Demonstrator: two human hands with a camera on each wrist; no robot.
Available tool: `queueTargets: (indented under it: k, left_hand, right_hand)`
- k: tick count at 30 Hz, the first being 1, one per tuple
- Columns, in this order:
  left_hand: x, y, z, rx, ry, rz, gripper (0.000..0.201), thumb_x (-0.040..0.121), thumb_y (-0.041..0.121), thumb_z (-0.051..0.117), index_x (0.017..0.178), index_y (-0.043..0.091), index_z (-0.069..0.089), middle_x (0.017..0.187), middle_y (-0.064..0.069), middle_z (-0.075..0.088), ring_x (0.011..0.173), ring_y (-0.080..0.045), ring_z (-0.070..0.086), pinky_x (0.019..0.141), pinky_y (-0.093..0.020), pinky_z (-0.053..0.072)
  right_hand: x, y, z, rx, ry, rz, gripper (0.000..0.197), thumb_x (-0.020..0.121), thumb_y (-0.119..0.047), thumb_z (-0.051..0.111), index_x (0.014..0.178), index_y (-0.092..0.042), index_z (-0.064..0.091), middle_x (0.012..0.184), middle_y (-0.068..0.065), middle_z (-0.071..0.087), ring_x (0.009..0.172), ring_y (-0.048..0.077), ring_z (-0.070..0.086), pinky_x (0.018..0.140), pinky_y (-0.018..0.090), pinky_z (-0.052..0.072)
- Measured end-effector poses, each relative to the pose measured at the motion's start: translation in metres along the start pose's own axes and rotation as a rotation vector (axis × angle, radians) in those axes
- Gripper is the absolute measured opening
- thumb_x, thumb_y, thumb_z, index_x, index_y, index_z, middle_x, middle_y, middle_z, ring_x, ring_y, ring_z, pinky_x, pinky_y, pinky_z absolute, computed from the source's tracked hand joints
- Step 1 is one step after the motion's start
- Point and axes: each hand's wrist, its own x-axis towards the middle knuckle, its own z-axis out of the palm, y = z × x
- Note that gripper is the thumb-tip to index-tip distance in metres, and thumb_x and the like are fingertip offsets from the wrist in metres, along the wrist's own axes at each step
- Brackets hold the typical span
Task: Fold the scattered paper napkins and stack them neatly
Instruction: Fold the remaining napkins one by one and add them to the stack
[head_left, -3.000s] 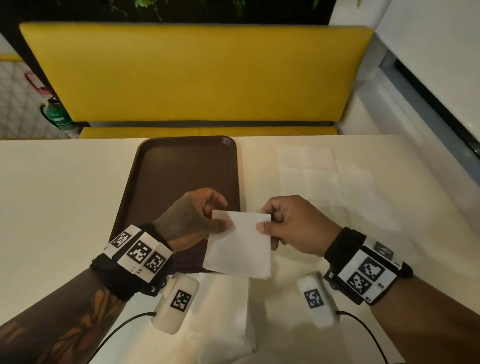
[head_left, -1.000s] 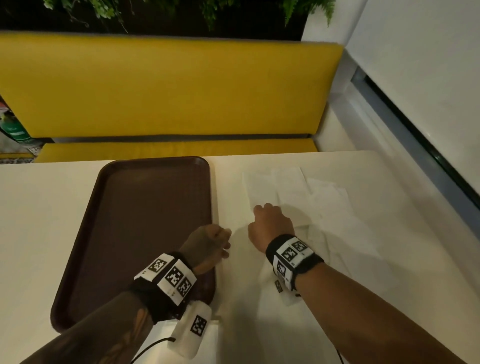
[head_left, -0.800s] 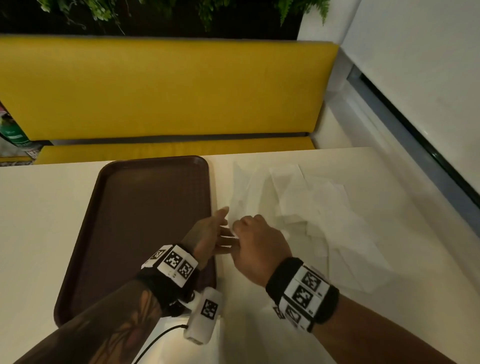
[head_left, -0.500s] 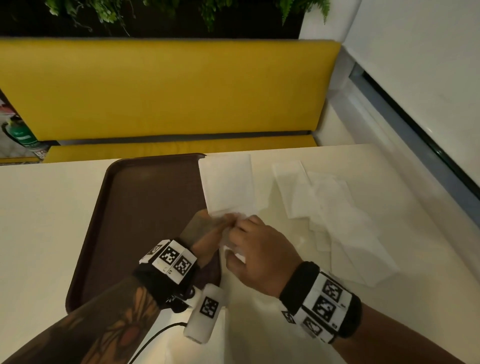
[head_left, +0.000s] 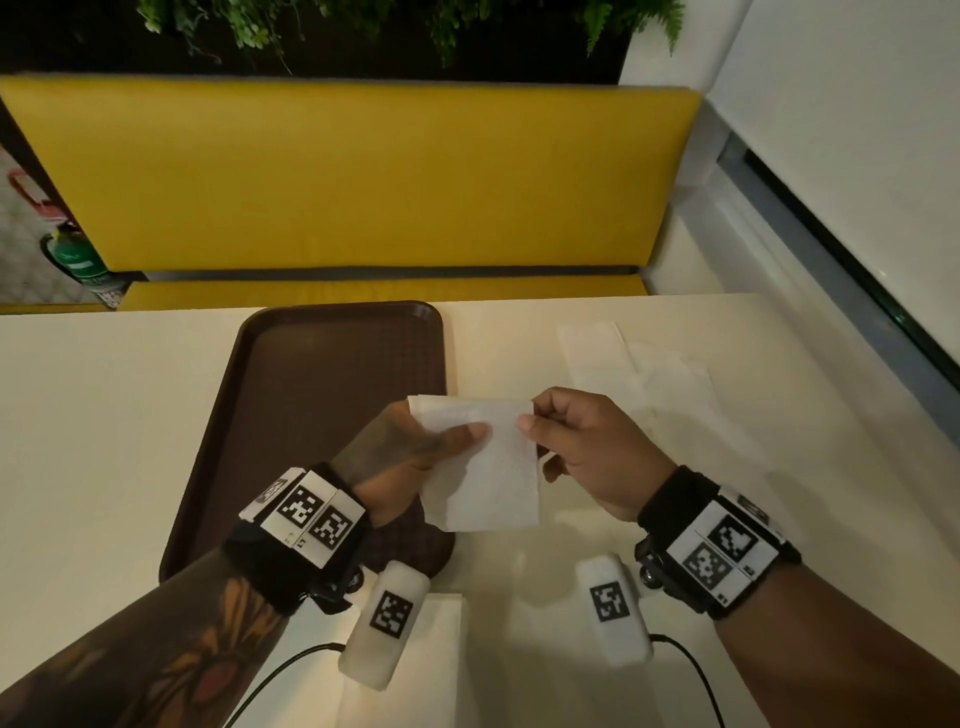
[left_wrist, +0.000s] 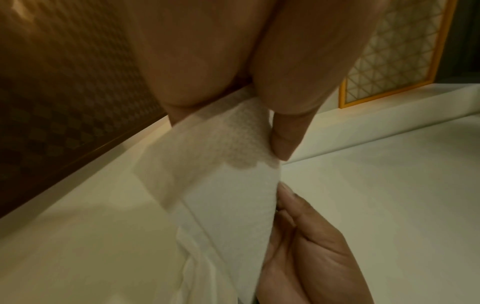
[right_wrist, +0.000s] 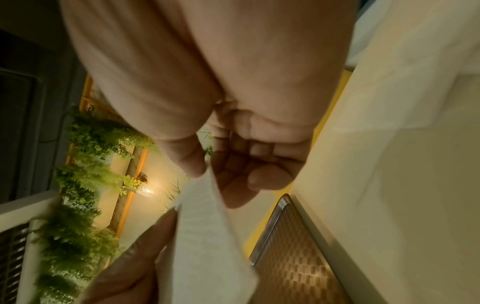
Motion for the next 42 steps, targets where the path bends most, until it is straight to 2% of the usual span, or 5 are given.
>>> queueTargets:
  k: [10,22,28,36,42]
  left_hand:
    - [0.001,0.013,-0.005,0.383,0.287,0.245,0.085,0.071,0.008,0.077,0.14,0.021,0.028,0.089,-0.002,0.072,0.083,-0.015,0.072,0.073,-0.034,0.058]
    - [-0.005,0.014,-0.005,0.75,0.337,0.39,0.012,0.084,0.024,0.067,0.094,0.021,0.06,0.094,-0.003,0.068,0.084,-0.017,0.067,0.068,-0.031,0.059]
    - [-0.009,0.014,-0.008,0.71,0.36,0.362,0.009,0.085,0.025,0.065,0.085,0.019,0.059,0.085,-0.002,0.068,0.076,-0.014,0.067,0.063,-0.026,0.056]
    - [-0.014,0.018,-0.018,0.981,0.353,0.287,0.024,0.081,0.04,0.066,0.087,0.024,0.05,0.092,0.004,0.053,0.077,-0.009,0.056,0.06,-0.017,0.046]
    - [-0.034,0.017,-0.038,0.37,0.102,0.028,0.047,0.071,0.025,0.071,0.113,0.009,0.059,0.107,-0.009,0.071,0.098,-0.025,0.069,0.088,-0.05,0.054]
  right_hand:
    - [-0.001,-0.004,-0.001,-0.024,0.165,-0.183,0.038,0.086,0.002,0.066,0.116,-0.013,0.049,0.075,0.007,0.067,0.064,0.011,0.062,0.06,0.02,0.048]
    - [-0.002,-0.005,0.0,-0.291,0.177,-0.257,0.006,0.089,-0.017,0.068,0.089,-0.022,0.066,0.081,0.005,0.065,0.068,0.013,0.058,0.064,0.019,0.05]
    - [0.0,-0.007,0.006,-0.603,0.176,-0.36,0.009,0.086,-0.032,0.069,0.093,-0.03,0.063,0.104,-0.01,0.056,0.098,0.007,0.048,0.079,0.011,0.037]
    - [0.006,-0.011,0.016,-0.55,0.092,-0.341,0.012,0.097,-0.019,0.055,0.096,-0.014,0.066,0.079,-0.008,0.065,0.07,0.005,0.061,0.066,0.019,0.051]
    - [0.002,-0.016,0.021,-0.338,0.0,-0.189,0.009,0.096,-0.013,0.057,0.097,-0.008,0.064,0.072,0.002,0.069,0.052,0.003,0.06,0.052,0.02,0.051]
